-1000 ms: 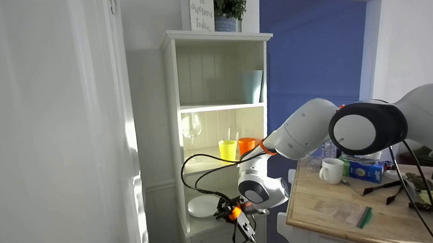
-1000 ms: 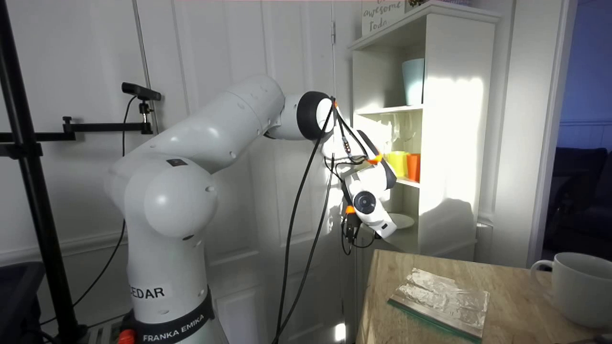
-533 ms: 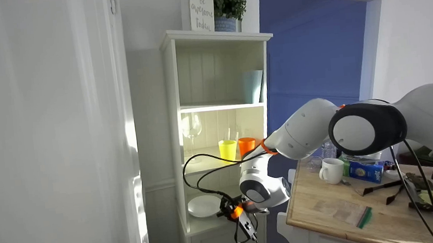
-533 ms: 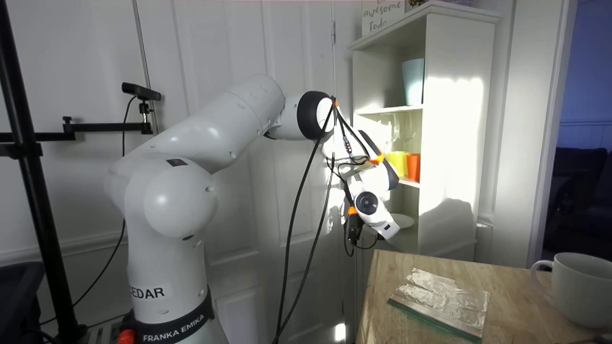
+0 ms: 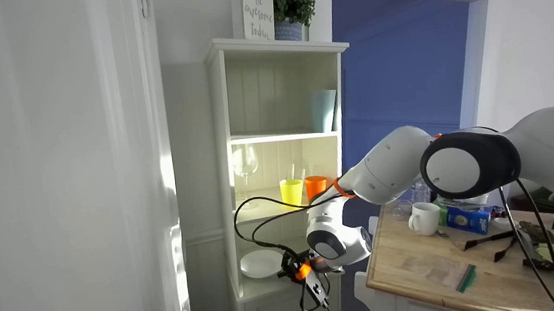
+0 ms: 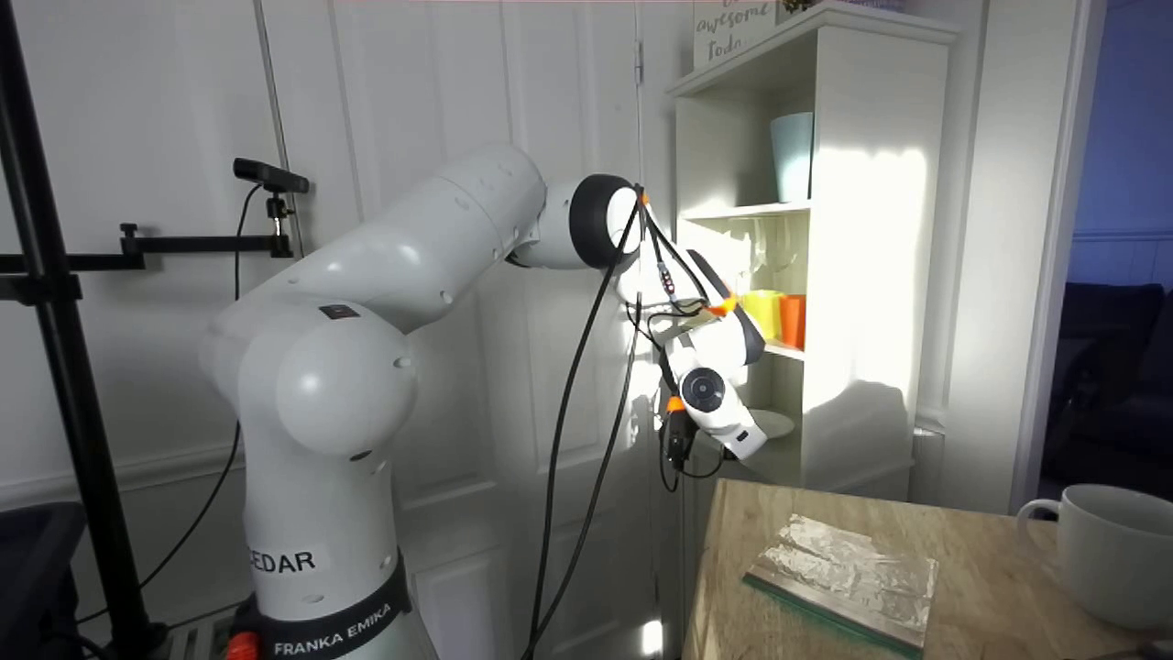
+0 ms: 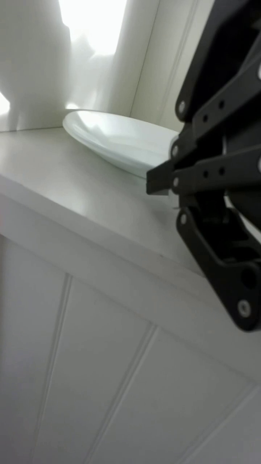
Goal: Remove the white plate from the shelf and put it on the counter
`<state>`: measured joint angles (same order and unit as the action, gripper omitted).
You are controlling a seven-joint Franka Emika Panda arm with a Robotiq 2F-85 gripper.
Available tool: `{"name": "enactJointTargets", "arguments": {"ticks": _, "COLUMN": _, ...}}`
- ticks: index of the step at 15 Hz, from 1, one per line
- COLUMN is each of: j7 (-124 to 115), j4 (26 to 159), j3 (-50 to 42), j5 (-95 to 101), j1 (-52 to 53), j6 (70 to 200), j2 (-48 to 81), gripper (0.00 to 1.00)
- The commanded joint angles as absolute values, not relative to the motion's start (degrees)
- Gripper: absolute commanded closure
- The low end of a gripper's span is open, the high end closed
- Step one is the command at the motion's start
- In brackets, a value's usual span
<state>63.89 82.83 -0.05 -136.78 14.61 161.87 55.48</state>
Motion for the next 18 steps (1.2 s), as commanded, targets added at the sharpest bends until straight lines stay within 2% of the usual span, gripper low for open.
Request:
{"name": "enactJointTargets", "arguments": {"ticks": 1, "j7": 64.7, "j4": 83.0, "j3": -0.4, "j5": -138.7, "j1": 14.8, "j6": 161.7, "j2": 55.2, "gripper": 1.0}}
{"name": "enactJointTargets", "arguments": {"ticks": 2, "j7": 64.7, "j4": 83.1, "j3": -0.4, "j5": -138.7, "j1": 14.8, "j6": 161.5, "j2": 55.2, "gripper": 0.98}}
{"name": "enactJointTargets", "arguments": {"ticks": 3, "j7": 64.7, "j4": 83.1, "j3": -0.3, "j5": -138.8, "j1": 14.8, "j6": 161.5, "j2": 55.1, "gripper": 0.73}}
{"name": "enactJointTargets", "arguments": {"ticks": 4, "j7": 64.7, "j4": 83.0, "j3": -0.3, "j5": -138.8, "j1": 14.8, "j6": 161.5, "j2": 55.1, "gripper": 0.73}}
{"name": "enactJointTargets", "arguments": {"ticks": 6, "j7": 64.7, "j4": 83.0, "j3": -0.3, "j5": -138.8, "j1": 14.9, "j6": 161.6, "j2": 55.2, "gripper": 0.64}}
{"name": "enactJointTargets", "arguments": {"ticks": 12, "j7": 64.8, "j4": 82.9, "j3": -0.4, "j5": -138.9, "j1": 15.0, "j6": 161.3, "j2": 54.9, "gripper": 0.24}}
{"name": "enactJointTargets", "arguments": {"ticks": 16, "j7": 64.8, "j4": 81.7, "j3": -0.6, "j5": -139.1, "j1": 15.0, "j6": 161.7, "j2": 55.3, "gripper": 0.13}}
{"name": "enactJointTargets", "arguments": {"ticks": 18, "j7": 64.3, "j4": 81.1, "j3": -0.5, "j5": -138.8, "j1": 14.9, "j6": 161.8, "j2": 55.8, "gripper": 0.15}}
